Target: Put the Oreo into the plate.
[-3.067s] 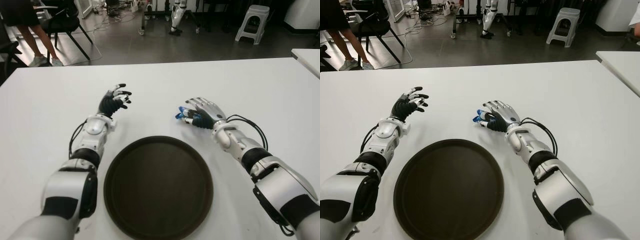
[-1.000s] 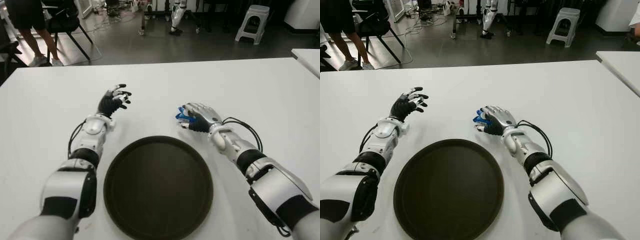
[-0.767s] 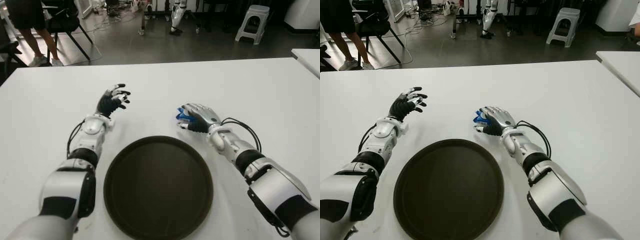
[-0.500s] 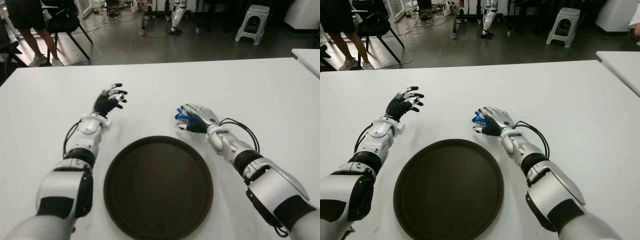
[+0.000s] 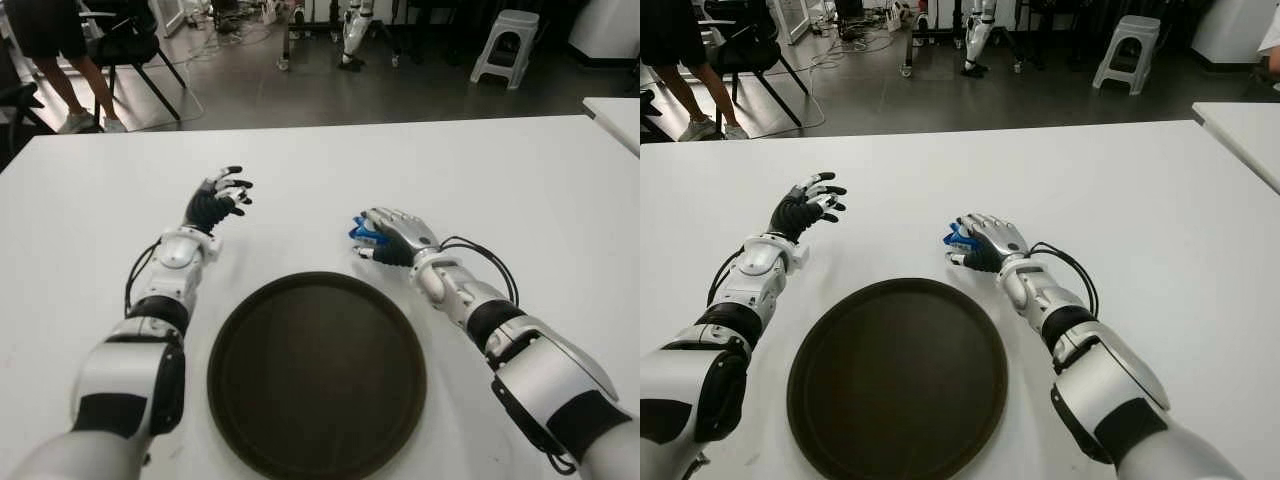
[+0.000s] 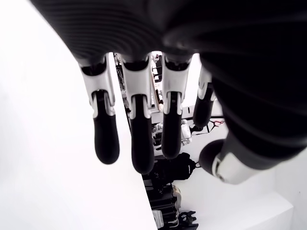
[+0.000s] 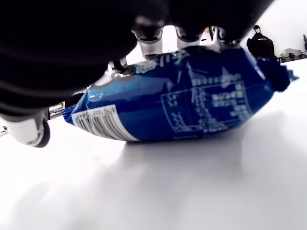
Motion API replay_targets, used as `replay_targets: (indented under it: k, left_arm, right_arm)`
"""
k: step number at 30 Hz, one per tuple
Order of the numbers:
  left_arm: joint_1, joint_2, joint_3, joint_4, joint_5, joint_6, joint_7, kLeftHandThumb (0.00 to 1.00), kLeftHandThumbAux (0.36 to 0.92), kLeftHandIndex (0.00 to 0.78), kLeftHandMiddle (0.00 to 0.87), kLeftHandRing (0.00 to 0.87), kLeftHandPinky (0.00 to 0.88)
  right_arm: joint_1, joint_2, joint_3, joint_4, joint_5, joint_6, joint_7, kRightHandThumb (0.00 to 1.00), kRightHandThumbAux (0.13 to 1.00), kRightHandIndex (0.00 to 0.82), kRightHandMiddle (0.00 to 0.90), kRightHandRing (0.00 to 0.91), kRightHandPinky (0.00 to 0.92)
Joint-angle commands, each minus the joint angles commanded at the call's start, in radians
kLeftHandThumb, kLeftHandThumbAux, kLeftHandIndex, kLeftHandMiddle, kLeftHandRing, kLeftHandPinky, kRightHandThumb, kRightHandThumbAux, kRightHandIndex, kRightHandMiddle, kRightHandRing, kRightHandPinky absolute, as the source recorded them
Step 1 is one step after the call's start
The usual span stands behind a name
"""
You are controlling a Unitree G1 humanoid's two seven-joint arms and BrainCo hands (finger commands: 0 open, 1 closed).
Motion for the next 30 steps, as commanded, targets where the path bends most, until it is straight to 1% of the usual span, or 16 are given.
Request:
replay_targets:
  k: [4, 10, 20, 24, 30]
  left_arm:
    - [0.000, -0.001, 0.005, -0.001, -0.006, 0.001, -0.003, 0.230, 0.669, 0.182, 0.310, 0.381, 0.435]
    - [-0.001, -0.001, 0.003, 0.000, 0.000, 0.010, 0.004, 0.219, 0.666, 0.184, 0.312, 0.385, 0.444]
    - [-0.001, -0.002, 0.005, -0.001, -0.001, 0.013, 0.009, 0.229, 0.669, 0.178, 0.313, 0.394, 0.445]
    - [0.000, -0.002, 0.007, -0.001, -0.003, 0.010, 0.005, 0.217, 0.670, 0.179, 0.313, 0.382, 0.419]
    - [0.001, 0.000, 0.007, -0.002, -0.002, 0.003, -0.003, 0.224, 0.664, 0.175, 0.310, 0.384, 0.442]
  right_arm:
    - [-0.001, -0.001, -0.003, 0.000, 0.003, 0.000, 0.003, 0.337, 0.330, 0.000, 0.067, 0.119, 0.179]
    - [-0.001, -0.002, -0.004, -0.001, 0.004, 0.000, 0.004, 0.336, 0.331, 0.005, 0.082, 0.138, 0.206]
    - [-0.002, -0.002, -0.006, -0.001, 0.006, 0.005, 0.008, 0.347, 0.344, 0.009, 0.085, 0.142, 0.209]
    - [-0.002, -0.002, -0.005, 0.000, 0.005, 0.008, 0.010, 0.364, 0.352, 0.010, 0.089, 0.145, 0.205]
    - [-0.005, -0.004, 0.000, 0.000, 0.000, 0.015, 0.013, 0.420, 0.392, 0.023, 0.103, 0.162, 0.229]
